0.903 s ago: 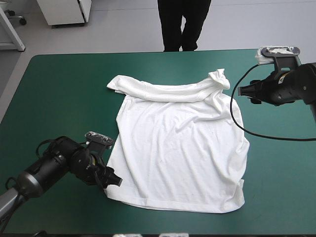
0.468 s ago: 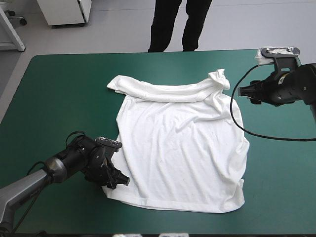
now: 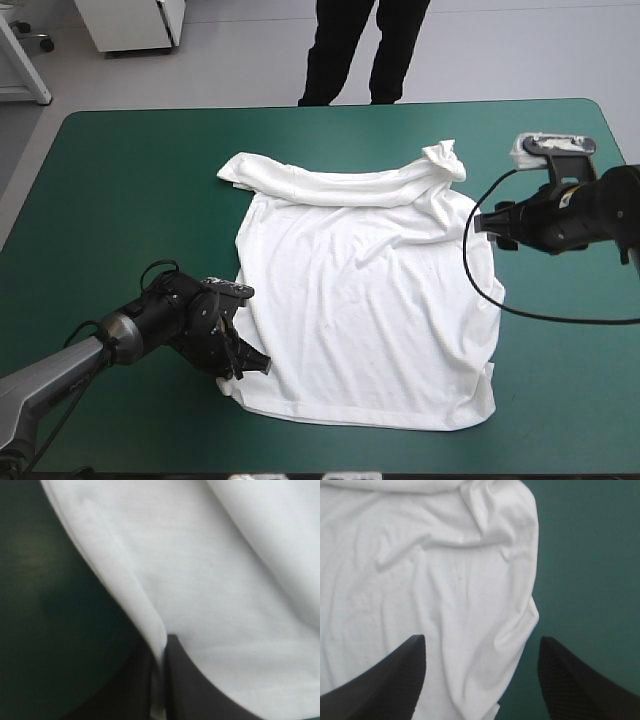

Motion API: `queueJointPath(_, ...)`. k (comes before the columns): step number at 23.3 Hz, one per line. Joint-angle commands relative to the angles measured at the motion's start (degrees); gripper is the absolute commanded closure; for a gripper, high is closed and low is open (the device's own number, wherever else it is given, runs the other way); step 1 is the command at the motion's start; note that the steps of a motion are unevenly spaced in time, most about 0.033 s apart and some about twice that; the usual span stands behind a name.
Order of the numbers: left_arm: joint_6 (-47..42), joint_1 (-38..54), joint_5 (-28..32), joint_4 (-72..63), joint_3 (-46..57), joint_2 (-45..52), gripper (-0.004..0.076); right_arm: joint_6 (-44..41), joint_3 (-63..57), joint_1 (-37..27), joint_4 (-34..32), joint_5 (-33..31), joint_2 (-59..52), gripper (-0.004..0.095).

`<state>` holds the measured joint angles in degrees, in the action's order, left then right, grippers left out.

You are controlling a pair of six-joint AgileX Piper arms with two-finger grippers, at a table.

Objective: Fold the cloth

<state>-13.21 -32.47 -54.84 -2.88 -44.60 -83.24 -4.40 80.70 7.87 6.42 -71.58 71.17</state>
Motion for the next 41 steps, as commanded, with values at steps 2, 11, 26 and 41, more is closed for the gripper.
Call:
queueJointPath(2,-0.35,-0.06,3.95,2.35,1.98,-2.87,0.0733,-0.52,-9.12,-0.28,0.1,0.04,-4.72,0.0294)
queueJointPath(11,-0.25,-0.06,4.51,2.15,1.98,-2.87,0.0733,4.4,-28.92,-0.28,4.75,5.34,-6.14,0.0294)
queueJointPath(26,0.98,-0.06,4.7,2.04,1.98,-2.87,0.0733,-11.29,-44.37,13.93,-2.0,24.37,-2.77,0.0378)
queueJointPath(41,2.32,-0.06,0.67,2.88,-4.17,-1.4,0.0733,-10.96,-40.16,13.93,0.66,25.8,2.0,0.0925)
